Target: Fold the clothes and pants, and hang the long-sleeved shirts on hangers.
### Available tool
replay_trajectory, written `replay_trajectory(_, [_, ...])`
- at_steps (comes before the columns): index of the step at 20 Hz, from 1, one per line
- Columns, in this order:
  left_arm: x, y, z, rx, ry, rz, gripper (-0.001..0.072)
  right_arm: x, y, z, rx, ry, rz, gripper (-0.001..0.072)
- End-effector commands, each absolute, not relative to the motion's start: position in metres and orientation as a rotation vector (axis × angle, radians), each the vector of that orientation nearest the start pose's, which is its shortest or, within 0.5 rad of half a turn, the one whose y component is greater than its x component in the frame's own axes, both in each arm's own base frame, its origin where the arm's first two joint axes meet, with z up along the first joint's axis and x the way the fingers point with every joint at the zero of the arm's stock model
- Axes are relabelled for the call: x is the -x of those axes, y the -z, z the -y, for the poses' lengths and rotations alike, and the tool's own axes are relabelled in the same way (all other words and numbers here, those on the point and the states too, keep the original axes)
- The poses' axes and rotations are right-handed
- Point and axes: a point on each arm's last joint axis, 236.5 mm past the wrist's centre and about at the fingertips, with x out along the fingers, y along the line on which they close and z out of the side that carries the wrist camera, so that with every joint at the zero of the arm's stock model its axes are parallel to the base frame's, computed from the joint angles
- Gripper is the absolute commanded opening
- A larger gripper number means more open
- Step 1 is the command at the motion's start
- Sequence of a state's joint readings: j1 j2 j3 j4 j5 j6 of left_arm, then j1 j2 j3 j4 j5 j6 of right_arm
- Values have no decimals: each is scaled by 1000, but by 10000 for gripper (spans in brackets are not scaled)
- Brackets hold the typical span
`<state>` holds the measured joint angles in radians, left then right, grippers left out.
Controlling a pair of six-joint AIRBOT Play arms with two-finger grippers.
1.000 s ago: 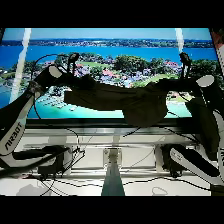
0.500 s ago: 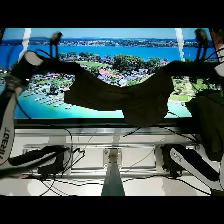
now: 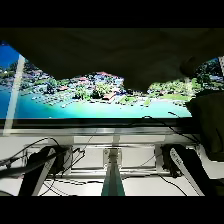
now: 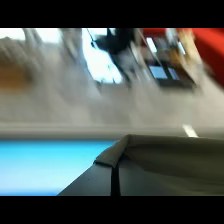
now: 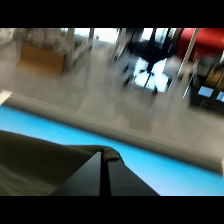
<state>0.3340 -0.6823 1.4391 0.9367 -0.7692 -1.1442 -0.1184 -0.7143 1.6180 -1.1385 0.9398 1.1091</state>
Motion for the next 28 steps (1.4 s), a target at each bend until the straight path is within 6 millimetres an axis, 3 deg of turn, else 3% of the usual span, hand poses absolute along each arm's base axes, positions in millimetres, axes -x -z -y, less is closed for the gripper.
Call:
replay_trajectory(1, [-191, -547, -20, -164, -164, 436, 15, -201, -533, -52, 251, -183, 246, 11])
replay_trajectory(2, [-164, -560, -18, -214, -219, 499, 15, -183, -540, -54, 259, -179, 281, 10])
replay_trajectory(4, [-131, -572, -13, -272, -271, 565, 14, -154, -548, -58, 270, -173, 332, 11])
replay_trajectory(6, [-126, -571, -10, -279, -273, 564, 14, -144, -550, -59, 275, -172, 347, 11])
replay_trajectory(9, [-158, -549, -21, -213, -244, 465, 14, -160, -544, -57, 270, -173, 314, 10])
replay_trajectory(11, [-202, -513, -34, -157, -210, 299, 14, -189, -528, -55, 264, -189, 232, 11])
replay_trajectory(13, [-247, -466, -42, -109, -156, 99, 14, -229, -500, -54, 253, -218, 106, 10])
replay_trajectory(16, [-319, -377, -47, 27, -23, -225, 14, -305, -426, -51, 222, -286, -181, 11])
replay_trajectory(20, [-414, -258, -29, 155, 194, -542, 15, -413, -305, -47, 122, -367, -527, 11])
replay_trajectory(22, [-454, -187, -17, 155, 271, -688, 14, -462, -240, -40, 75, -369, -654, 11])
replay_trajectory(25, [-503, -81, -7, 184, 304, -839, 14, -513, -136, -32, 2, -368, -836, 11])
replay_trajectory(28, [-539, -16, -2, 203, 262, -865, 14, -541, -63, -26, -45, -351, -927, 11])
